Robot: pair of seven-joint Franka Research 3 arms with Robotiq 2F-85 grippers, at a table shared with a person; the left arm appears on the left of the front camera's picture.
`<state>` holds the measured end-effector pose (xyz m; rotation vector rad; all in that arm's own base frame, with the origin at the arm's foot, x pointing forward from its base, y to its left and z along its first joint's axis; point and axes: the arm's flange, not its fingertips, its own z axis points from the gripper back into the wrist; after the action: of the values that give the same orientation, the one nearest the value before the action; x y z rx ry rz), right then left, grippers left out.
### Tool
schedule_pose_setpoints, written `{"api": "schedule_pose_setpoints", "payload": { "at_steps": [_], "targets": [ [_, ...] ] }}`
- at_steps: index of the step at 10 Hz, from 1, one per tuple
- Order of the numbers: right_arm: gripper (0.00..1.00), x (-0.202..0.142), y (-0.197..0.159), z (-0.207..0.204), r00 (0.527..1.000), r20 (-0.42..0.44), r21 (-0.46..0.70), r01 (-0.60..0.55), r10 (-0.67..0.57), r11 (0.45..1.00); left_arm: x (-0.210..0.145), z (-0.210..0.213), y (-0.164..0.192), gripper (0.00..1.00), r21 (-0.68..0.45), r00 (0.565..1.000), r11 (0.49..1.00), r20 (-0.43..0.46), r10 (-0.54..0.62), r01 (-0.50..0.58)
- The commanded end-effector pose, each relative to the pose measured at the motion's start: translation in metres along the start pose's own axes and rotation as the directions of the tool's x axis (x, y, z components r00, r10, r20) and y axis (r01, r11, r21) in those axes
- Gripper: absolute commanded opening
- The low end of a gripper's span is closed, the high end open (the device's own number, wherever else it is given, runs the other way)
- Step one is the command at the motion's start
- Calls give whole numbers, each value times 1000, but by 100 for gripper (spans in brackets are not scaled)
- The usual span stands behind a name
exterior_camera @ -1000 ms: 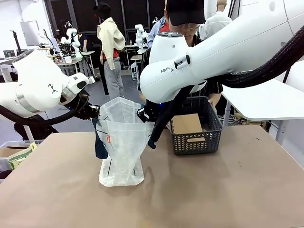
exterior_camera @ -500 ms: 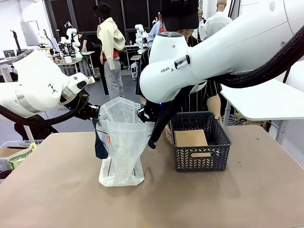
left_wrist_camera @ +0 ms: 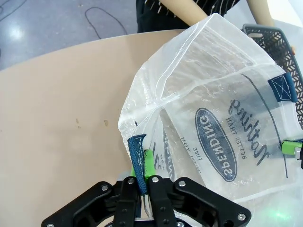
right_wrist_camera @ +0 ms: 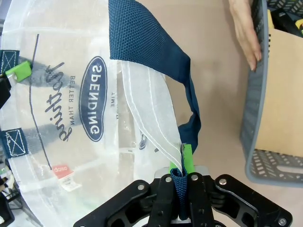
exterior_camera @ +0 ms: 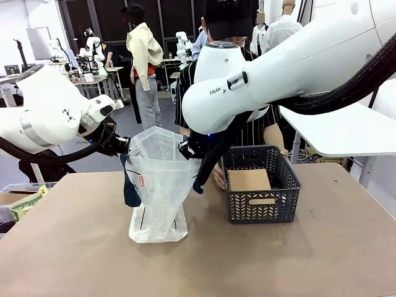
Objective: Transfer purchased items from the store into the shopping bag.
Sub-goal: Move the Reusable shopping bag to the right side of the table.
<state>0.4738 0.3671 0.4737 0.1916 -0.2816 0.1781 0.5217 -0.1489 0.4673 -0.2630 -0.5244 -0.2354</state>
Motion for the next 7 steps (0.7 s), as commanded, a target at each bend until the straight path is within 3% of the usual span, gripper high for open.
{"api": "schedule_pose_setpoints", "payload": {
  "at_steps": [1, 7],
  "targets": [
    [0, -1, 0, 0, 1000, -4, 6, 2, -2, 1000, -3, 3, 1, 0, 2, 1000, 1000, 2, 1, -1],
    [0, -1, 0, 0, 1000, -4, 6, 2, -2, 1000, -3, 3, 1, 0, 2, 1000, 1000, 2, 1, -1]
  ]
}}
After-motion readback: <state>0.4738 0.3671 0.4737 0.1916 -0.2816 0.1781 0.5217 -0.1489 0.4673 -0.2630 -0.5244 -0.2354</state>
